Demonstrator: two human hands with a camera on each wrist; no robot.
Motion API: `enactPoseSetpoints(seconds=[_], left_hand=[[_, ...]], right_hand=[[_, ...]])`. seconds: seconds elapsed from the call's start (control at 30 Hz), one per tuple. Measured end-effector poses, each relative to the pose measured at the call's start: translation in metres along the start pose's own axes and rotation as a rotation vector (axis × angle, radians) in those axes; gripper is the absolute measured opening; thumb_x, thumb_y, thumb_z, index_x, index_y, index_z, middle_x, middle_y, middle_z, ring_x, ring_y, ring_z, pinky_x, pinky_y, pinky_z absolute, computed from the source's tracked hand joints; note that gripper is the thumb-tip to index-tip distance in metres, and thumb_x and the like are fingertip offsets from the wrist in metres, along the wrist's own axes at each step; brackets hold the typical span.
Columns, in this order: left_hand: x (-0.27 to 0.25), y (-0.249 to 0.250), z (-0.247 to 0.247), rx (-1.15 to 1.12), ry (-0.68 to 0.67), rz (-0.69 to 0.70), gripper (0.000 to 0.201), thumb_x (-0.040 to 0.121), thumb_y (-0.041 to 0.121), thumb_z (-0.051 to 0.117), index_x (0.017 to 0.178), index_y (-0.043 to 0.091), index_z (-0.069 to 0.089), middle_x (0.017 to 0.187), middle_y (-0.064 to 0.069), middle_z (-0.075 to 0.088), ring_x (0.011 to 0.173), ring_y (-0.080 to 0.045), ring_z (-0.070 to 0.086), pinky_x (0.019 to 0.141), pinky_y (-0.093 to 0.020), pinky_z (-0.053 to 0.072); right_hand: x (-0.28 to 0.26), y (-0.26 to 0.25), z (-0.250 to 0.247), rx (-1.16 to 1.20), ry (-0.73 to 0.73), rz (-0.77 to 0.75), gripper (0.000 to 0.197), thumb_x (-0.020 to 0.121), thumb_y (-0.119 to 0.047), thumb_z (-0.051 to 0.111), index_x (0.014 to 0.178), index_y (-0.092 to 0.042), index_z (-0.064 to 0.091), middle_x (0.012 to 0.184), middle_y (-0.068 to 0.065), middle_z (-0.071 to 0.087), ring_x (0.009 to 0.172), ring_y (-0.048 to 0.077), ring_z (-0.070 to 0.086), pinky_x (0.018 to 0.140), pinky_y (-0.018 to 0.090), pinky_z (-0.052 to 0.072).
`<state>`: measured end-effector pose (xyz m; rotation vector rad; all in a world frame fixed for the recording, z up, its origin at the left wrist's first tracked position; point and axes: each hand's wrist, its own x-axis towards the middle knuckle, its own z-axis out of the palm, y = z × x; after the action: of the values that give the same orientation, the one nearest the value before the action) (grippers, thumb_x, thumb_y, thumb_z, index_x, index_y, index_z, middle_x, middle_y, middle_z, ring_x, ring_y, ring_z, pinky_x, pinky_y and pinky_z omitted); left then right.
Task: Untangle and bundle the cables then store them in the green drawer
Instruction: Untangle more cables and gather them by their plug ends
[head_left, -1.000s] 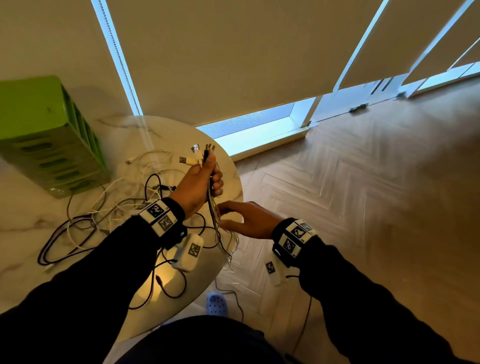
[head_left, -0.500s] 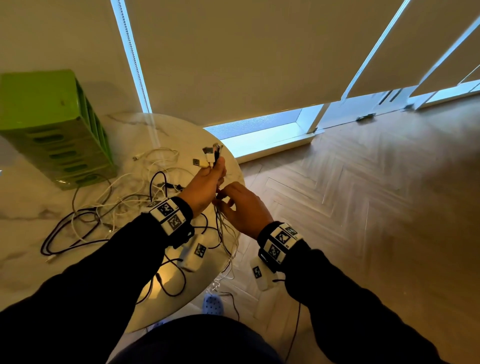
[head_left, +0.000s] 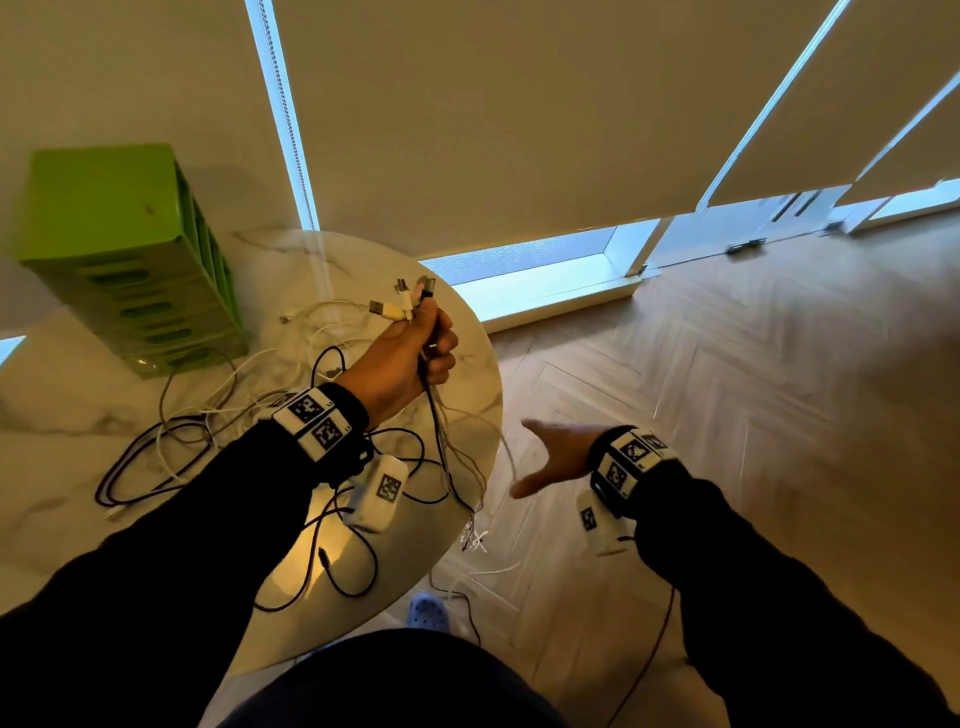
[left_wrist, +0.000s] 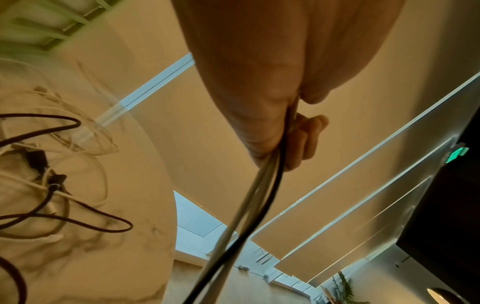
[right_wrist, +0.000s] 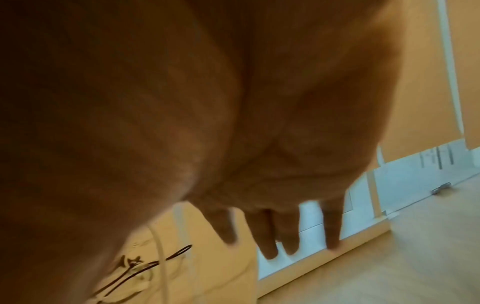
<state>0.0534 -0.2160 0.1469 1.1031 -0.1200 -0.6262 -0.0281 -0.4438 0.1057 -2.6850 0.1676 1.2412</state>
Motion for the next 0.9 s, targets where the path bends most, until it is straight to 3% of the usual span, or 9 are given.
enactPoseSetpoints(seconds=[0.07, 0.17, 0.27, 0.37, 0.5, 0.6, 0.67, 0.77, 0.9], left_hand=[[-0.002, 0.003, 0.006, 0.01, -0.047, -0.014, 0.039, 0.11, 0.04, 0.027, 0.087, 0.017, 0.048, 0.069, -0.001, 0.043, 0.057, -0.013, 0.036, 0.058, -0.025, 0.03], [-0.005, 0.006, 0.009, 0.112, -0.093, -0.036, 0.039, 0.109, 0.044, 0.029, 0.086, 0.018, 0.047, 0.069, 0.0, 0.053, 0.062, -0.017, 0.05, 0.065, -0.03, 0.043], [-0.009, 0.016, 0.005, 0.174, -0.149, -0.06, 0.04, 0.107, 0.046, 0.031, 0.085, 0.016, 0.043, 0.066, -0.001, 0.051, 0.064, -0.022, 0.055, 0.075, -0.038, 0.051], [-0.015, 0.029, -0.01, 0.21, -0.171, -0.095, 0.041, 0.107, 0.045, 0.031, 0.08, 0.015, 0.04, 0.059, -0.001, 0.036, 0.052, -0.02, 0.044, 0.077, -0.041, 0.057], [-0.024, 0.041, -0.038, 0.16, -0.138, -0.115, 0.039, 0.108, 0.041, 0.033, 0.077, 0.017, 0.04, 0.058, 0.003, 0.026, 0.051, -0.015, 0.031, 0.084, -0.042, 0.058], [-0.028, 0.054, -0.054, 0.034, -0.047, -0.024, 0.033, 0.108, 0.036, 0.037, 0.081, 0.018, 0.045, 0.061, 0.005, 0.029, 0.055, -0.013, 0.034, 0.093, -0.046, 0.057], [-0.028, 0.064, -0.062, -0.065, 0.034, 0.127, 0.03, 0.109, 0.03, 0.037, 0.082, 0.02, 0.045, 0.063, 0.007, 0.033, 0.059, -0.012, 0.037, 0.089, -0.039, 0.056], [-0.029, 0.074, -0.069, -0.164, 0.255, 0.31, 0.029, 0.108, 0.028, 0.04, 0.08, 0.023, 0.044, 0.067, 0.01, 0.039, 0.062, -0.008, 0.036, 0.072, -0.026, 0.043], [-0.022, 0.075, -0.079, -0.193, 0.565, 0.379, 0.023, 0.106, 0.03, 0.049, 0.084, 0.027, 0.048, 0.067, 0.012, 0.035, 0.059, -0.005, 0.031, 0.06, -0.021, 0.03]], right_hand=[[-0.002, -0.023, 0.0, 0.211, 0.112, -0.23, 0.132, 0.06, -0.073, 0.081, 0.16, -0.032, 0.004, 0.167, -0.003, 0.014, 0.151, 0.021, 0.02, 0.121, 0.048, 0.023], [0.001, -0.067, -0.006, 0.54, 0.14, -0.431, 0.1, 0.072, -0.057, 0.082, 0.154, -0.032, 0.032, 0.161, -0.004, 0.034, 0.144, 0.015, 0.033, 0.121, 0.048, 0.026], [0.007, -0.095, -0.008, 0.678, -0.092, -0.506, 0.036, 0.086, -0.048, 0.072, 0.105, -0.018, 0.075, 0.116, 0.001, 0.073, 0.118, 0.015, 0.062, 0.114, 0.042, 0.038], [0.017, -0.091, -0.008, 0.571, -0.259, -0.428, 0.042, 0.09, -0.042, 0.07, 0.061, -0.013, 0.063, 0.075, 0.011, 0.072, 0.083, 0.019, 0.071, 0.098, 0.033, 0.049], [0.037, -0.067, -0.023, 0.294, -0.094, -0.276, 0.04, 0.091, -0.04, 0.068, 0.062, -0.013, 0.062, 0.065, 0.006, 0.068, 0.06, 0.012, 0.061, 0.079, 0.03, 0.049], [0.057, -0.05, -0.028, 0.097, 0.258, -0.134, 0.04, 0.093, -0.041, 0.059, 0.061, -0.017, 0.054, 0.063, 0.004, 0.058, 0.068, 0.024, 0.059, 0.064, 0.031, 0.045], [0.064, -0.05, -0.025, 0.094, 0.425, -0.088, 0.038, 0.092, -0.04, 0.052, 0.062, -0.017, 0.052, 0.065, 0.004, 0.053, 0.075, 0.03, 0.057, 0.064, 0.032, 0.04], [0.06, -0.075, -0.008, 0.116, 0.38, -0.199, 0.032, 0.095, -0.037, 0.051, 0.078, -0.012, 0.06, 0.08, 0.012, 0.061, 0.08, 0.03, 0.056, 0.07, 0.035, 0.042], [0.046, -0.132, 0.035, -0.066, 0.179, -0.455, 0.024, 0.099, -0.037, 0.048, 0.092, -0.015, 0.049, 0.099, 0.02, 0.067, 0.089, 0.035, 0.063, 0.07, 0.034, 0.039]])
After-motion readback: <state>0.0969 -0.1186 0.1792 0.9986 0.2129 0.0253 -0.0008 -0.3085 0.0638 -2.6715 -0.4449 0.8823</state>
